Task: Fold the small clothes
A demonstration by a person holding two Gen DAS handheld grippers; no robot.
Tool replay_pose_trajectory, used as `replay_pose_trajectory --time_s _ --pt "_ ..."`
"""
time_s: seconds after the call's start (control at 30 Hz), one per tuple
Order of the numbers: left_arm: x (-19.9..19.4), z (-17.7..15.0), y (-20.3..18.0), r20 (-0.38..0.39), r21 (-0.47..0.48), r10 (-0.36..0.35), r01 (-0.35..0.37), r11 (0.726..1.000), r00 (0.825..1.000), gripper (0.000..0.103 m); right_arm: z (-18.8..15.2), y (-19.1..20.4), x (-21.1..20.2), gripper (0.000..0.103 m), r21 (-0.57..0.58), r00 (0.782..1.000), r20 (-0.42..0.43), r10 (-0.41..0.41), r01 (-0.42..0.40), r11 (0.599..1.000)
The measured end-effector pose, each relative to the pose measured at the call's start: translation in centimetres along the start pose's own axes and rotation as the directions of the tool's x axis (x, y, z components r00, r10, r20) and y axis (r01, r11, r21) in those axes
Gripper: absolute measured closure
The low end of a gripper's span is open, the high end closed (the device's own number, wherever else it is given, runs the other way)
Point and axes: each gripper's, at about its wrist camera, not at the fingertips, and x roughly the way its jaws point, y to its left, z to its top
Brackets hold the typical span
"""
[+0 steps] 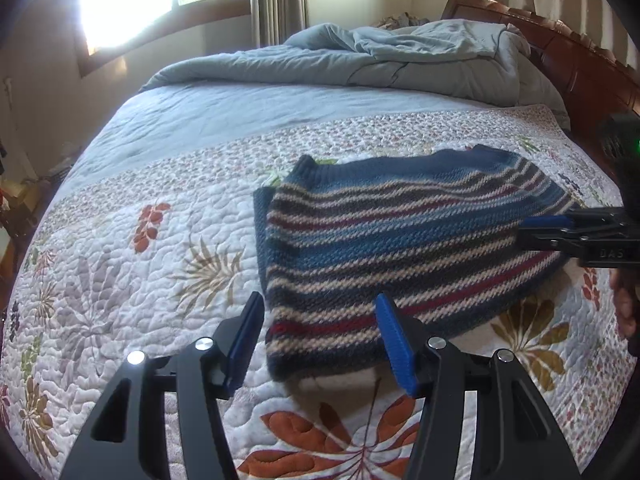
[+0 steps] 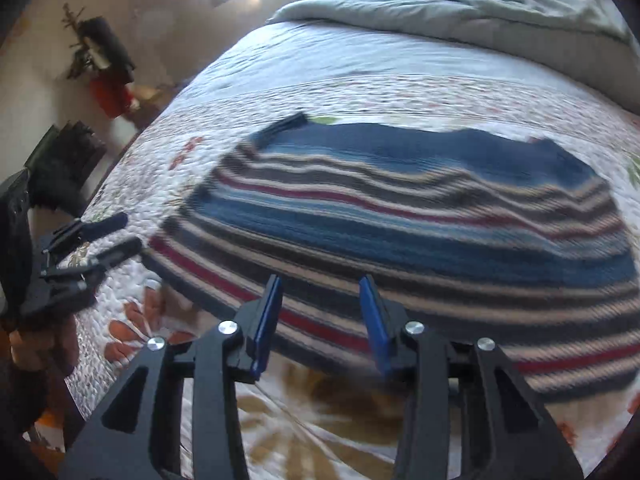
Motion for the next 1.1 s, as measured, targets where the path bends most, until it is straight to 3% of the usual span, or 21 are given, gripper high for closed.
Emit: replay_pose_trajectory --time_s 0.1,0.23,0.47,0.53,0.6,0.67,0.8,0.83,0.9,0.97,1.0,1.03,1.1 --pt "0.4 -0.9 1.1 -0.024 -0.011 0.011 -0.011 1.000 1.000 0.044 0.7 2.0 2.9 0.060 -0.003 1.000 -0.018 0.004 -0.004 1.000" --pt "0.7 -1.9 2.6 -0.045 -0.017 0.021 -0.022 1.000 0.999 0.043 -0.1 1.4 7.5 0.056 0.055 0.985 -0.171 0.001 0.009 0.998" --pt "1.6 -2.8 4.8 -0.080 -0.044 0.015 -0.019 0.999 0.997 0.036 1.2 5.0 5.0 0.054 0.014 0.998 -0.059 0.006 -0.006 1.000" --pt "2.0 -2.4 6.1 -0.092 -0.075 -0.021 0.014 0.997 0.996 0.032 1.4 6.9 5.3 0.047 -0.038 0.998 -0.064 -0.005 0.003 0.999" --pt "2.4 -1.5 8.8 -0.086 -0.158 -0.114 0.099 0.982 0.990 0.022 1.0 10.2 5.2 0.036 -0.155 0.997 -0.058 -0.044 0.035 0.987" --pt "3.2 -0.4 12.2 -0.086 -0.267 -0.230 0.200 0.943 0.969 0.020 0.3 13.4 5.2 0.033 -0.286 0.996 -0.037 -0.087 0.073 0.955" --pt "4.9 1.6 15.5 -0.087 -0.364 -0.364 0.311 0.878 0.927 0.019 -2.0 17.3 5.6 0.033 -0.485 0.981 0.055 -0.186 0.189 0.854" --pt "5.8 2.3 15.8 -0.093 -0.390 -0.429 0.364 0.846 0.898 0.019 -2.6 17.6 5.9 0.033 -0.509 0.975 0.073 -0.208 0.216 0.833" --pt "7.2 3.0 15.9 -0.092 -0.432 -0.517 0.434 0.791 0.851 0.019 -3.6 18.5 7.0 0.035 -0.568 0.954 0.121 -0.273 0.293 0.770" --pt "9.1 3.6 16.0 -0.085 -0.482 -0.572 0.469 0.740 0.816 0.019 -4.7 19.6 8.0 0.035 -0.627 0.931 0.172 -0.322 0.355 0.693" --pt "10.0 3.8 16.0 -0.081 -0.502 -0.591 0.480 0.720 0.802 0.019 -5.3 20.0 8.2 0.035 -0.648 0.920 0.199 -0.338 0.382 0.658" --pt "10.9 4.0 16.0 -0.085 -0.519 -0.609 0.486 0.703 0.789 0.019 -5.9 20.6 8.8 0.035 -0.680 0.899 0.237 -0.368 0.424 0.597" --pt "12.7 4.4 15.7 -0.096 -0.545 -0.617 0.478 0.689 0.781 0.019 -6.5 21.1 9.7 0.035 -0.703 0.875 0.273 -0.399 0.465 0.538"
